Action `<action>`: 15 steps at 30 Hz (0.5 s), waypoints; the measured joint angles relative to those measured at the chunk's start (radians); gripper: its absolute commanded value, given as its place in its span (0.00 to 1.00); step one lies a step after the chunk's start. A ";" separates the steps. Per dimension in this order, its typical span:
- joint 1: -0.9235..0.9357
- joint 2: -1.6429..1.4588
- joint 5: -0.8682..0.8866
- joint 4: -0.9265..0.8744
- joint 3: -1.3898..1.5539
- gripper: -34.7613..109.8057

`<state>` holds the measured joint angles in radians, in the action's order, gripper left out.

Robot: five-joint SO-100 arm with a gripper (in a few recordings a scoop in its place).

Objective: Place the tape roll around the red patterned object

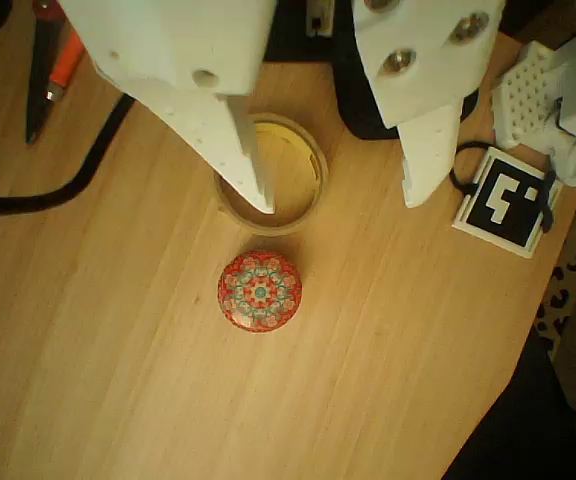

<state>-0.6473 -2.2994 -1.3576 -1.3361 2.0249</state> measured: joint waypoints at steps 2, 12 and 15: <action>-0.011 0.011 0.002 0.018 -0.005 0.48; -0.084 0.449 0.009 0.339 -0.112 0.47; -0.103 0.459 0.028 0.379 -0.084 0.48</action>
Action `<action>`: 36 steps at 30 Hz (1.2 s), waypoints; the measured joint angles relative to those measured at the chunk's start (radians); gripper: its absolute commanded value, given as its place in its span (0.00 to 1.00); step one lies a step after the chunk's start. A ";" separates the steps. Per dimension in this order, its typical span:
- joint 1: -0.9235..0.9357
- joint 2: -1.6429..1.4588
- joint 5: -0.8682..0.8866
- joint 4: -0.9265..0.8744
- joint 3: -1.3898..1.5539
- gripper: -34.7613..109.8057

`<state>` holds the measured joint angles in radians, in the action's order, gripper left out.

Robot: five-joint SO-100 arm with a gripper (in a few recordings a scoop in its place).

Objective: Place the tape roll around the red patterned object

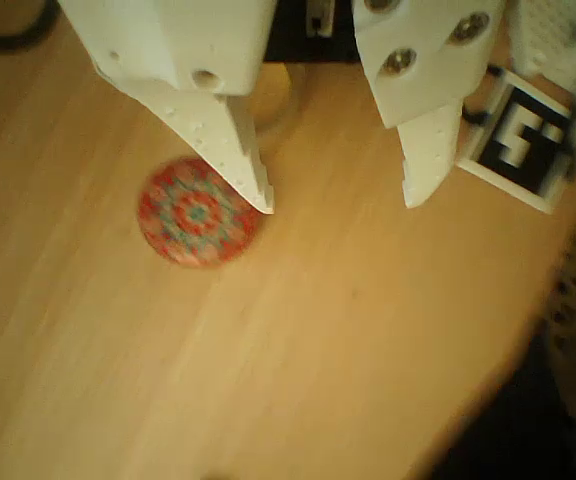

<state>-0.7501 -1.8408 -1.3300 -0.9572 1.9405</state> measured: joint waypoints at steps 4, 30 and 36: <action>-0.029 -0.009 0.043 0.041 0.097 0.48; -0.049 -0.209 0.446 0.100 0.557 0.46; -0.051 -0.132 0.453 0.202 0.560 0.43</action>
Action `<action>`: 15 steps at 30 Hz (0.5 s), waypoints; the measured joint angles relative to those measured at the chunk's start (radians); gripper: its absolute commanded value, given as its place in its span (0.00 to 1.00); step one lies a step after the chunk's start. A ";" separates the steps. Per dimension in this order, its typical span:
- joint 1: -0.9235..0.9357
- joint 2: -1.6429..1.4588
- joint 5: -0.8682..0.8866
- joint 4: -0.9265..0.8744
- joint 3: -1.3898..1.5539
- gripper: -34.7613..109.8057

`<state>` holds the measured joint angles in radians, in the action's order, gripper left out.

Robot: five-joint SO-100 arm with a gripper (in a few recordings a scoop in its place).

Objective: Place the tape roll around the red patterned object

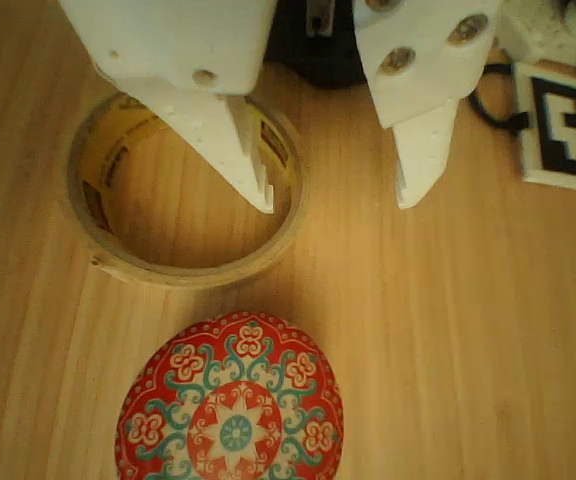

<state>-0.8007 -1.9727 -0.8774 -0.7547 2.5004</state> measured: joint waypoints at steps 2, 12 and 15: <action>0.003 0.026 0.014 0.032 -0.002 0.38; 0.009 0.104 0.006 0.069 -0.014 0.24; 0.021 0.095 0.006 0.063 -0.012 0.24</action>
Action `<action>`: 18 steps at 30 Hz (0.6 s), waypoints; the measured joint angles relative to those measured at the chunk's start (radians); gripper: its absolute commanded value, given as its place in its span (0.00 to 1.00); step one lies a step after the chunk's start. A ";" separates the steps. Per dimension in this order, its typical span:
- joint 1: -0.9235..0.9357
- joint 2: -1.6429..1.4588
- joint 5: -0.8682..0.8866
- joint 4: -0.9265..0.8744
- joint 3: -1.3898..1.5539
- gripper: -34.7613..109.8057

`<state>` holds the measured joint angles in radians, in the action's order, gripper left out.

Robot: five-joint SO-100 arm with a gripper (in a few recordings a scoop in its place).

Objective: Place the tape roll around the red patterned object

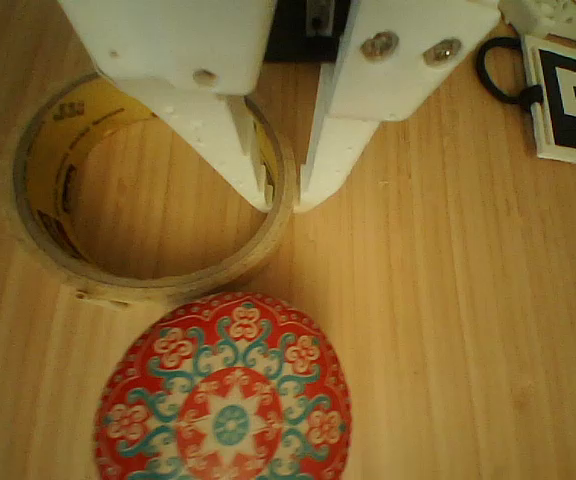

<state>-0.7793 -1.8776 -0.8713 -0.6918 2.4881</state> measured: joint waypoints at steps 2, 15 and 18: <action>0.002 -0.020 0.000 -0.025 0.000 0.24; 0.080 -0.437 -0.060 -0.394 -0.034 0.24; 0.109 -0.416 -0.114 -0.402 -0.089 0.24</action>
<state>-0.6703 -2.2933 -0.9848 -1.0937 2.3991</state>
